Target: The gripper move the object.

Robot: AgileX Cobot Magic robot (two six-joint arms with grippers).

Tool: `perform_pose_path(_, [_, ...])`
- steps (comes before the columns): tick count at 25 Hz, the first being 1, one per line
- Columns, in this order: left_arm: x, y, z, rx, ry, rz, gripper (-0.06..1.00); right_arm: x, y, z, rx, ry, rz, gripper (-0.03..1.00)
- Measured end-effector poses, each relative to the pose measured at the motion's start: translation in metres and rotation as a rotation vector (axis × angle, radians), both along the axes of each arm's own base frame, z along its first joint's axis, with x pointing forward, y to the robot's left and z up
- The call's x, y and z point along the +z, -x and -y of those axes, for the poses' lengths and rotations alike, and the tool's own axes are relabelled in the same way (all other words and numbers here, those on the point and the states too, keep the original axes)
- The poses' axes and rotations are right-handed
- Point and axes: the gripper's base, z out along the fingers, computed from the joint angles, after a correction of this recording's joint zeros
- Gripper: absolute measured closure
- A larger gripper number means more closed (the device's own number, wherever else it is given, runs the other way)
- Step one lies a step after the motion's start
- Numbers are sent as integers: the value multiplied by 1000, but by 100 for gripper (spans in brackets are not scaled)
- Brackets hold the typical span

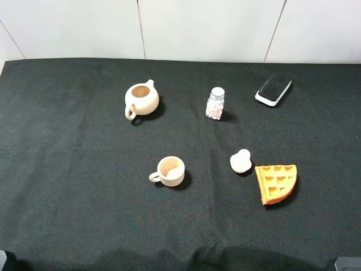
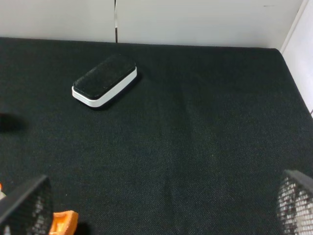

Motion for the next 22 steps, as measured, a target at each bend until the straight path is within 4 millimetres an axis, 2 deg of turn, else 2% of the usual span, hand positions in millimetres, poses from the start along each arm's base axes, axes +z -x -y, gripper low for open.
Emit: perform_pose_path(22, [0, 2, -1, -5, -32, 14, -5, 0, 0, 0, 0, 0, 0, 27])
